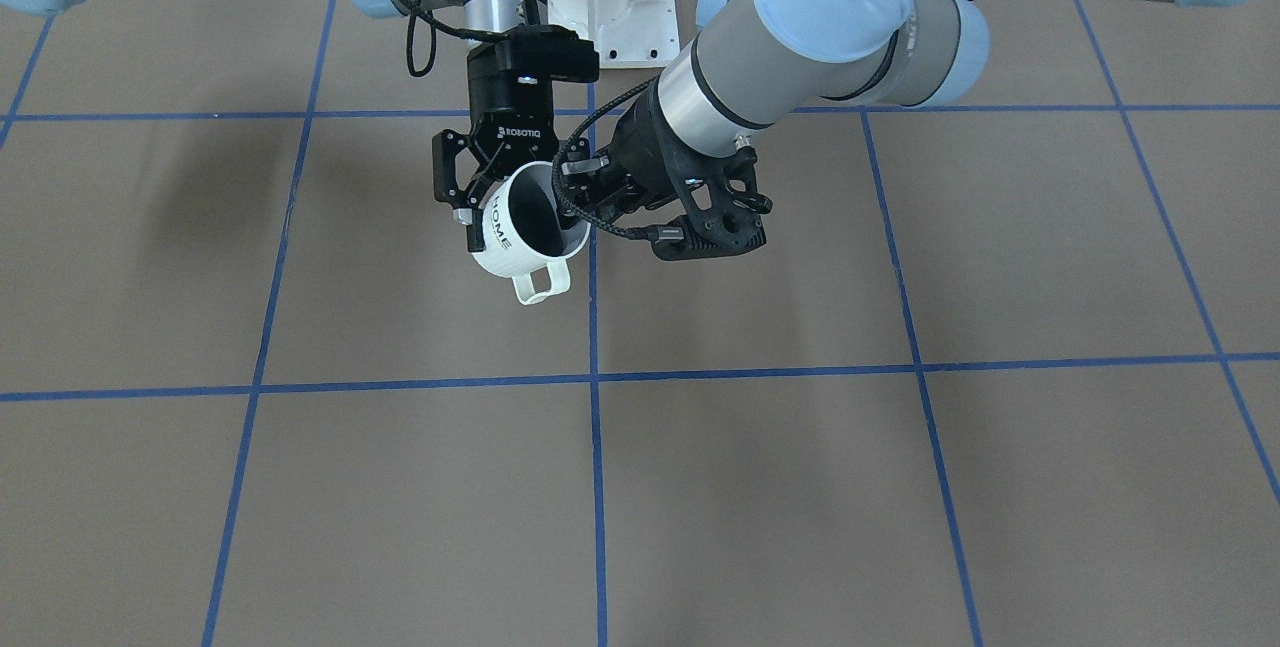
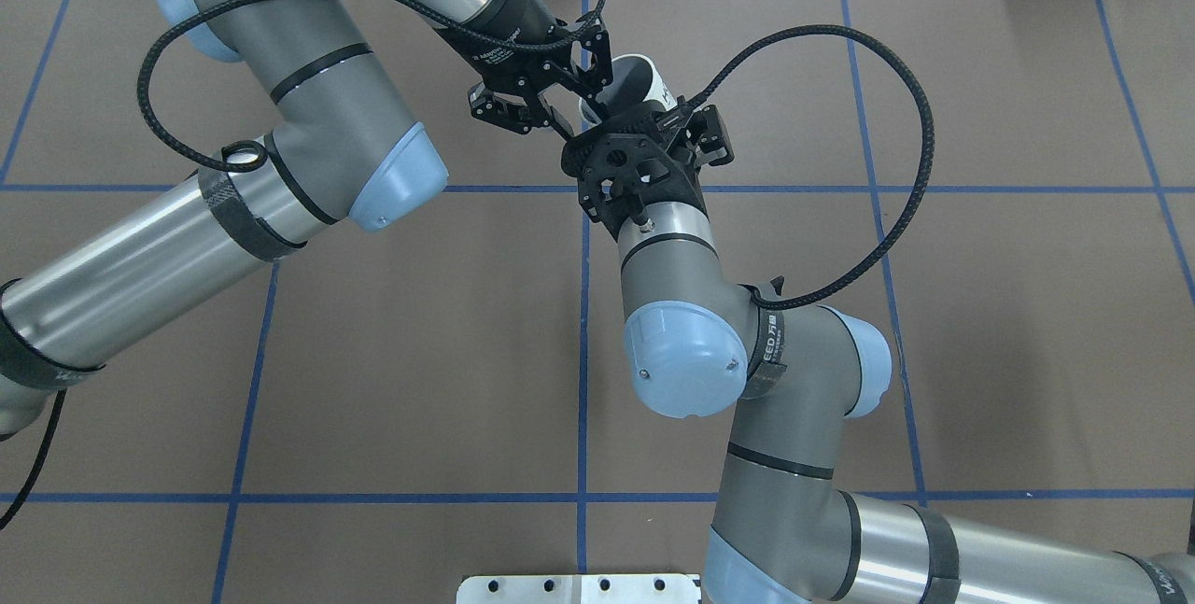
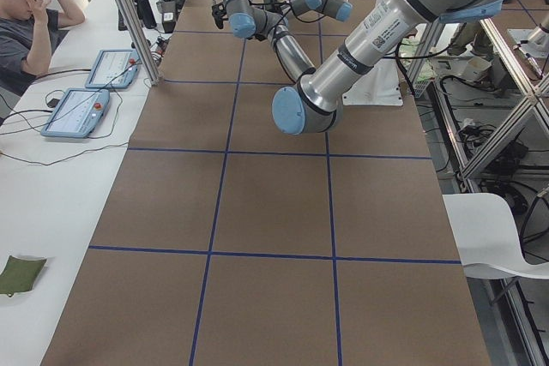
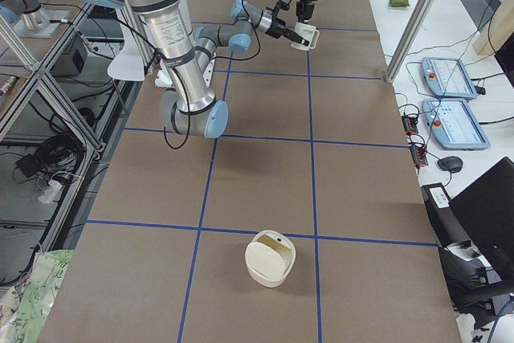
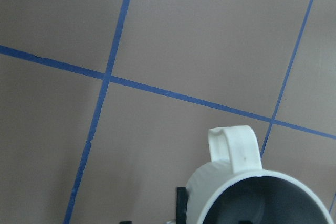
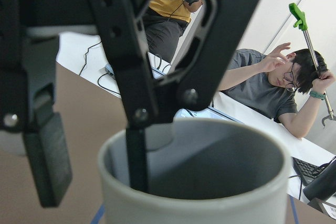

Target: Left arm hands cup to right arm to dump lemon

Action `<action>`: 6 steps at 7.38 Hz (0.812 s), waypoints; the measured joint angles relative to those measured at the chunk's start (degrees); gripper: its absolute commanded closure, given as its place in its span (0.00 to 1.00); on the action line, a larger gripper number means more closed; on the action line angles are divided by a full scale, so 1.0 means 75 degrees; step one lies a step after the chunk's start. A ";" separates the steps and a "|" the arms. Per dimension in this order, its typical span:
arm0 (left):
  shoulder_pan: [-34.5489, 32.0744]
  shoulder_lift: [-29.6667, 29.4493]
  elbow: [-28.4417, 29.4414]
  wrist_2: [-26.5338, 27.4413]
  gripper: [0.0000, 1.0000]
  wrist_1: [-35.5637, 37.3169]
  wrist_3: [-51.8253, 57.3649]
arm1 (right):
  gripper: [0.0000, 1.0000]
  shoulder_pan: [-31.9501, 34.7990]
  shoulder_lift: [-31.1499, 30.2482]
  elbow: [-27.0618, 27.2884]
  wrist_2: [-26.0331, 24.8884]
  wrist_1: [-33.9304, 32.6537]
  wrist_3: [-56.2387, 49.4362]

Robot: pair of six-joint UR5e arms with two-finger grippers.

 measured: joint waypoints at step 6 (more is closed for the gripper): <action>0.0113 -0.0151 0.0012 0.0017 0.62 -0.0011 0.0050 | 0.82 0.0000 -0.0008 0.0000 0.0000 0.0012 0.0007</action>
